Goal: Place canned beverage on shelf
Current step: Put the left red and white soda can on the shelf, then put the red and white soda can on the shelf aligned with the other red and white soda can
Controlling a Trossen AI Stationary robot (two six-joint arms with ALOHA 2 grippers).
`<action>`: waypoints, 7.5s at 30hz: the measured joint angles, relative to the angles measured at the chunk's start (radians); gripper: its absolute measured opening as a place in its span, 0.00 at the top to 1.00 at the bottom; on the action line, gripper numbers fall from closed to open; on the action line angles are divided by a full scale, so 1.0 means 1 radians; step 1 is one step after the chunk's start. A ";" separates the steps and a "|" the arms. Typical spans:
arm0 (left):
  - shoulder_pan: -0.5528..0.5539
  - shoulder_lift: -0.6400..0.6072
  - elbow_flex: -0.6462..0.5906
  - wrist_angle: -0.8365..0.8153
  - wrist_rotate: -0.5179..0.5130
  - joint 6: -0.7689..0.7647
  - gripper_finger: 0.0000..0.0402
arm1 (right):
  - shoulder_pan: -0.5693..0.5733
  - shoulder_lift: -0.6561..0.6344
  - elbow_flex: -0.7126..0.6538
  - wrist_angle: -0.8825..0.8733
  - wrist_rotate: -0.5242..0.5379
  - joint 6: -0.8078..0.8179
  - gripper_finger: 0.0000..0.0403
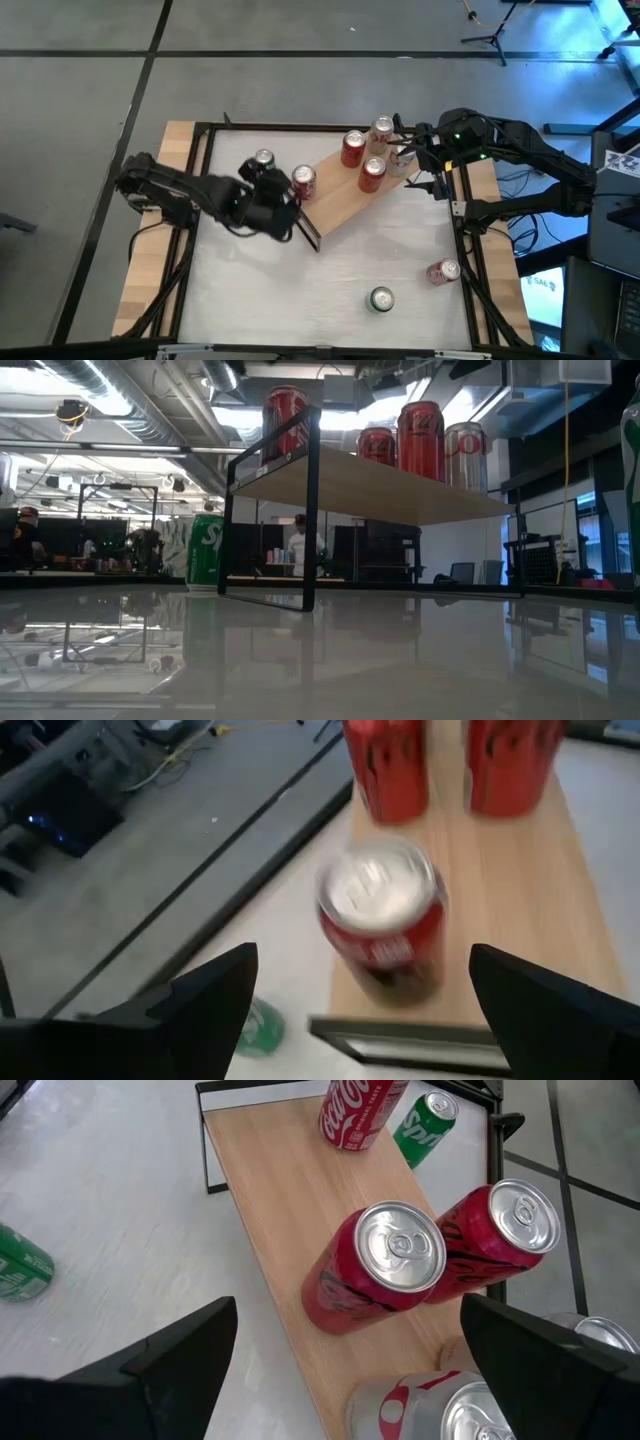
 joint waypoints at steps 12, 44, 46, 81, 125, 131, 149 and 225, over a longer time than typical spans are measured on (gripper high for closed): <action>-0.066 0.000 -0.261 0.219 -0.055 -0.160 0.12 | 0.000 0.000 0.000 0.000 0.000 -0.007 0.06; 0.056 0.000 -0.330 0.401 0.026 -0.025 0.12 | 0.000 0.000 0.000 0.000 0.000 -0.008 0.06; 0.060 0.000 -0.330 0.406 0.025 -0.025 0.12 | 0.000 0.000 0.000 0.000 0.000 -0.008 0.06; 0.136 0.001 -0.330 0.479 0.027 -0.025 0.12 | 0.000 0.000 0.000 0.000 0.000 -0.008 0.06; 0.378 0.001 -0.329 0.822 0.579 0.690 0.27 | 0.000 0.000 0.000 0.000 0.000 -0.008 0.06; 0.452 0.002 -0.330 0.850 0.702 0.794 0.27 | 0.000 0.000 0.000 0.000 0.000 -0.008 0.06; 0.596 0.002 -0.330 0.867 0.935 0.893 0.27 | 0.000 0.000 0.000 0.000 0.000 -0.008 0.06; 0.593 -0.104 -0.330 0.811 0.936 0.874 0.10 | 0.000 0.000 0.000 -0.001 0.003 -0.008 0.06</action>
